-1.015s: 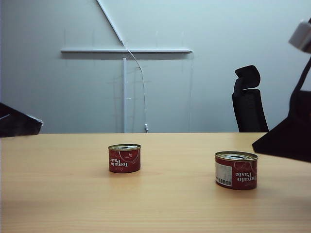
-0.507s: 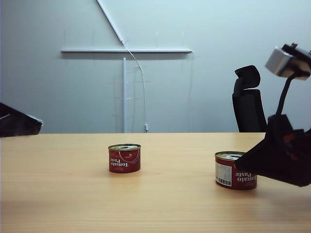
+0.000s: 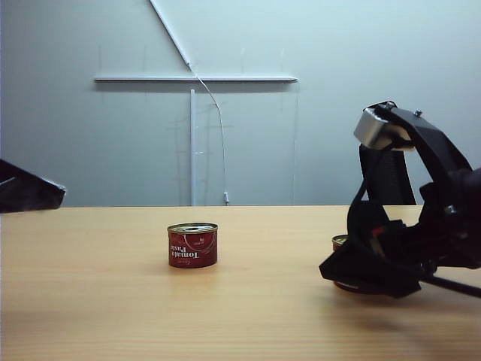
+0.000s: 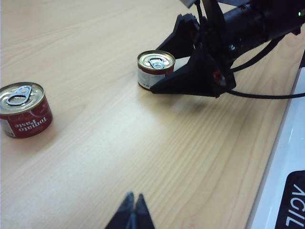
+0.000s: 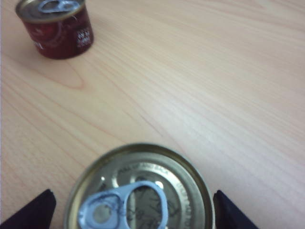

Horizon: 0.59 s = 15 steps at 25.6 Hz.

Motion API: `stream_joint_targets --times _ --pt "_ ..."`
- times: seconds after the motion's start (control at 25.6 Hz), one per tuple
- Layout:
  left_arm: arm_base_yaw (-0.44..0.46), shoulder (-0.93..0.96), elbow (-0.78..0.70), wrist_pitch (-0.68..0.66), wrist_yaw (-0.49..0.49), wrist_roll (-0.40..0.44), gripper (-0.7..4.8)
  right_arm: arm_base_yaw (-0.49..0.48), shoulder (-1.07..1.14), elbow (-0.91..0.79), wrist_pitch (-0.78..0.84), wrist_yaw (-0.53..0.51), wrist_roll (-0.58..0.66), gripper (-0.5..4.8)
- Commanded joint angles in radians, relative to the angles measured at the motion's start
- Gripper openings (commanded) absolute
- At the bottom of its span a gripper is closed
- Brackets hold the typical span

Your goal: Stack a can of tomatoes on the right onto the can of tomatoes on the left.

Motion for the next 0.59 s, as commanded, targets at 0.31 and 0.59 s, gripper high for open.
stream_joint_targets --times 0.31,0.59 --pt "0.001 0.000 0.003 0.013 0.003 0.000 -0.04 0.001 0.004 0.007 0.026 0.010 -0.003 3.97" --pt "0.001 0.000 0.003 0.013 0.003 0.000 -0.04 0.001 0.004 0.007 0.061 0.028 -0.003 1.83"
